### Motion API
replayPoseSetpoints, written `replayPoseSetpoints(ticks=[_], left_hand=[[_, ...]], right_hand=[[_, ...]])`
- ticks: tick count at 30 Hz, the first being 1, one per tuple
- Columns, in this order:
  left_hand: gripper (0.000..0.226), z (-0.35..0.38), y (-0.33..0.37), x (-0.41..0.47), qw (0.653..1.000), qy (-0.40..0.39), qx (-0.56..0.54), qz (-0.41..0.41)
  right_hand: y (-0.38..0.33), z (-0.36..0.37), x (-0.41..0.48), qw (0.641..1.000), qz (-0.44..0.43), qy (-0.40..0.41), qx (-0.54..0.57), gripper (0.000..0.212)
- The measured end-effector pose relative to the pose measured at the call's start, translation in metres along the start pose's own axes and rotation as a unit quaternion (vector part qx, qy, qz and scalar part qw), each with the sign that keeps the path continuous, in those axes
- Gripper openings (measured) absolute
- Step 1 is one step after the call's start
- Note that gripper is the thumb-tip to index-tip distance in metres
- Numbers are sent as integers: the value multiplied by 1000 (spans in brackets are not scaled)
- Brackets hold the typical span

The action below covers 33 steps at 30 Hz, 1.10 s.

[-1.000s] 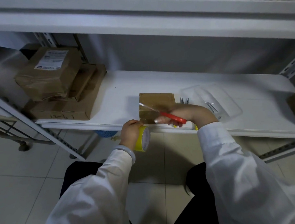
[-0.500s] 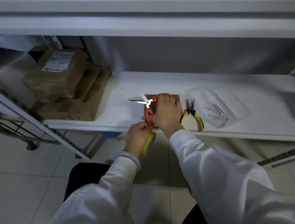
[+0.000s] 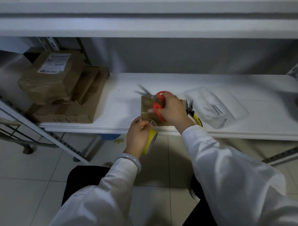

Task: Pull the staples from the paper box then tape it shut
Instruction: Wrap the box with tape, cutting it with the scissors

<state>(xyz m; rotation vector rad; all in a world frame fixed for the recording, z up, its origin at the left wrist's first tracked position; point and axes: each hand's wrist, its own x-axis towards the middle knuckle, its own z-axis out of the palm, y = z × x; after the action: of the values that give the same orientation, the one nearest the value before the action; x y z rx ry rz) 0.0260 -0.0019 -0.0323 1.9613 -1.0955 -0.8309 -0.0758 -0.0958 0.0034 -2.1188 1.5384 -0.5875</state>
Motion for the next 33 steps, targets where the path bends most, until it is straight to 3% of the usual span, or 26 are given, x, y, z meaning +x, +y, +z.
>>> replayPoseSetpoints(ticks=[3,5,7,9,14,18,19,21,24,30,33], left_hand=[[15,-2,3,3,1000,-5,-24,19],[15,-2,4,4,999,-6,-35,17],[19,-3,3,5,999,0,-40,8],[19,-7,1,6,999,21,-46,-6],[19,-25,0,6,998,33,-43,-37],[25,-30,7,-5,995,81,-12,-58],[24,-29,10,-9,995,90,-6,-51],[22,-25,17,-17,995,96,-4,-39],[13,-19,27,-22,996,79,-40,-10],[2,-15,33,-29,996,46,-75,20],[7,-14,38,-30,996,18,-87,22]], right_hand=[[16,-16,-3,976,159,70,132,37],[23,-20,-8,936,246,16,250,31],[19,-20,-13,891,289,-34,348,43],[14,-17,-14,875,301,-53,376,56],[4,-10,-19,887,275,-59,367,36],[4,-9,-24,931,168,106,307,36],[1,-12,-25,935,131,92,315,38],[-10,-16,-29,938,86,-32,335,46],[-18,-14,-34,941,72,-155,292,45],[-15,-19,-35,959,55,-158,229,25],[-15,-24,-36,960,49,-143,235,18]])
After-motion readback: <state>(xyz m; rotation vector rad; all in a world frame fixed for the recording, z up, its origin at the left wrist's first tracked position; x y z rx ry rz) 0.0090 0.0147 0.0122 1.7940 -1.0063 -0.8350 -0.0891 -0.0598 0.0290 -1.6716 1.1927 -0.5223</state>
